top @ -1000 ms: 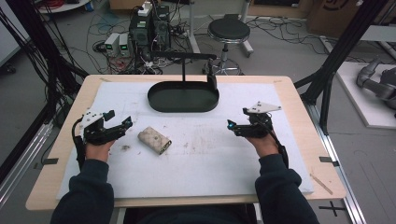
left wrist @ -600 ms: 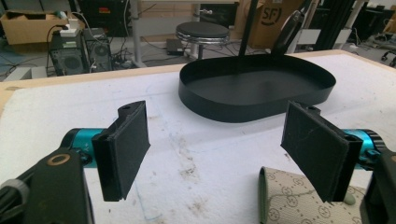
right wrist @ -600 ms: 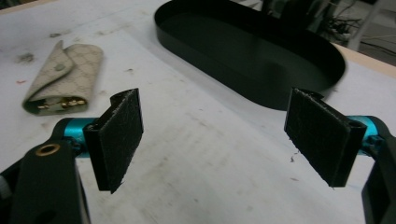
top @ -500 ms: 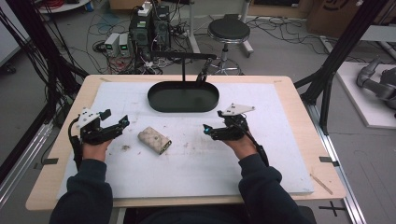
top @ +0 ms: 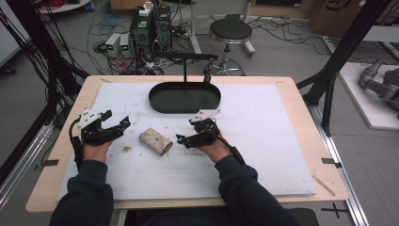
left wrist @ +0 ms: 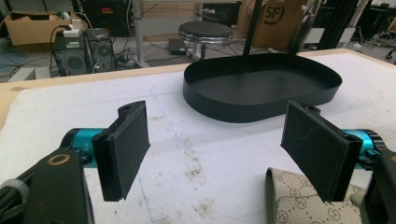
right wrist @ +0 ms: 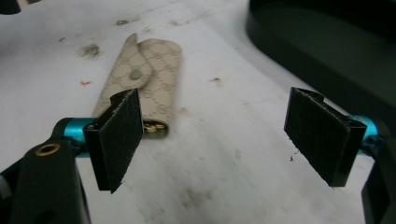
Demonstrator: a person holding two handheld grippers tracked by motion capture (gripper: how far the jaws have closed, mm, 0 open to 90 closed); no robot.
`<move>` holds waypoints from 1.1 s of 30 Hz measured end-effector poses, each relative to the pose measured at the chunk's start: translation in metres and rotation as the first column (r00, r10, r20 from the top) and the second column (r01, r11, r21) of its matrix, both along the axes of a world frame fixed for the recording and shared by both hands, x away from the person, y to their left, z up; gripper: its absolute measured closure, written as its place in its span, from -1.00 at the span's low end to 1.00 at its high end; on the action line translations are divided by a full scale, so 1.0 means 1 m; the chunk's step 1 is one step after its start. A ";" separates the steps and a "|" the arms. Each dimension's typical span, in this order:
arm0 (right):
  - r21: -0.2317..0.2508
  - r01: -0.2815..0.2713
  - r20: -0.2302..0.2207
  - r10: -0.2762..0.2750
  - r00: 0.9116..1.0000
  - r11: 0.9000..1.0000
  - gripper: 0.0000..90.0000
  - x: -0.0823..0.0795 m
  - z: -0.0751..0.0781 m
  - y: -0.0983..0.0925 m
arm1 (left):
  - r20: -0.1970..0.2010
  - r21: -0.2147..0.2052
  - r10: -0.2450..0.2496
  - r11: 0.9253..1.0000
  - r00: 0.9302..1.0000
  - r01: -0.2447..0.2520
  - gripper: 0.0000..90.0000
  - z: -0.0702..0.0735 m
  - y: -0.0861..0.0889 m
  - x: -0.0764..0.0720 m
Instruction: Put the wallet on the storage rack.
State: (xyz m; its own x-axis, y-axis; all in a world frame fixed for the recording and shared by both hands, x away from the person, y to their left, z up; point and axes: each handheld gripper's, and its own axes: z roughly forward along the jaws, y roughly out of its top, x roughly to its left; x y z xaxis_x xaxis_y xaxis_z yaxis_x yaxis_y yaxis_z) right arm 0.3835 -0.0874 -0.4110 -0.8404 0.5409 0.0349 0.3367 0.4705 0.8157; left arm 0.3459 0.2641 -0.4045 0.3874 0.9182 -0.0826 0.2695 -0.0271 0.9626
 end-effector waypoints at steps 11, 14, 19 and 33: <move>-0.040 -0.105 -0.082 0.102 0.991 0.994 -0.51 -0.002 -0.024 0.054 | -0.003 -0.001 -0.004 1.000 1.000 0.004 -0.49 0.000 -0.001 0.000; -0.054 -0.139 -0.111 0.132 0.985 0.989 -0.33 0.000 -0.026 0.064 | -0.003 -0.002 -0.003 1.000 1.000 0.003 -0.49 0.000 0.000 0.000; -0.059 -0.160 -0.140 0.150 0.979 0.985 -0.12 0.004 -0.026 0.062 | -0.006 0.002 -0.009 1.000 1.000 0.009 -0.49 0.000 -0.001 0.000; -0.112 -0.115 -0.101 0.104 0.990 0.987 -0.13 0.005 -0.017 0.051 | -0.002 0.003 -0.003 1.000 1.000 0.003 -0.49 0.000 -0.001 0.000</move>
State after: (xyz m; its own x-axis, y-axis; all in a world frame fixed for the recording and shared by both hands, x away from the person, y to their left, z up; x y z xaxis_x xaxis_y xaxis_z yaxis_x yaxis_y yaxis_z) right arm 0.3886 -0.0360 -0.4278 -0.8905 0.4512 0.0587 0.3509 0.5989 0.7198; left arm 0.3456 0.2633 -0.4045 0.3902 0.9172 -0.0806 0.2713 -0.0308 0.9620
